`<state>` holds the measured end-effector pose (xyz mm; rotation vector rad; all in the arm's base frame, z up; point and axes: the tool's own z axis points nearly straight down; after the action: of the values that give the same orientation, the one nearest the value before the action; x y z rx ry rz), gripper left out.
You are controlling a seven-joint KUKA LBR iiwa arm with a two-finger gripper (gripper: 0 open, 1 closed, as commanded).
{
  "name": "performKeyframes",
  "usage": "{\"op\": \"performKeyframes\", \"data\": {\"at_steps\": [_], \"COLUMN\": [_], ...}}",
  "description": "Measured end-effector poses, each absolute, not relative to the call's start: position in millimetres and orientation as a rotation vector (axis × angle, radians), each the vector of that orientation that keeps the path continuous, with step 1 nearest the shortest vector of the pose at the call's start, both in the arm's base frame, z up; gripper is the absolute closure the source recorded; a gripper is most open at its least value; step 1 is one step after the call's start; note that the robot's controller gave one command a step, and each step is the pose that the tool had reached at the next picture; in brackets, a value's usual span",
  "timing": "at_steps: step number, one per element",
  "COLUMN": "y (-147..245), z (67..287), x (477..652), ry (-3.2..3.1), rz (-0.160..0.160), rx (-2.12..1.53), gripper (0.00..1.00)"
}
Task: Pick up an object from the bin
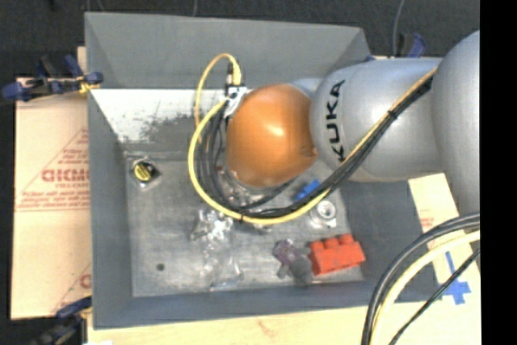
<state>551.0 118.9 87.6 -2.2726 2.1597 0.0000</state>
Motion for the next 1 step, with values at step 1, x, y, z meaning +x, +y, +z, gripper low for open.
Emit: {"op": "performKeyframes", "data": {"at_steps": [1], "y": [121.0], "z": [88.8], "x": [551.2], "ry": [2.160], "rz": [0.002], "rx": [-2.269], "gripper": [1.00]}}
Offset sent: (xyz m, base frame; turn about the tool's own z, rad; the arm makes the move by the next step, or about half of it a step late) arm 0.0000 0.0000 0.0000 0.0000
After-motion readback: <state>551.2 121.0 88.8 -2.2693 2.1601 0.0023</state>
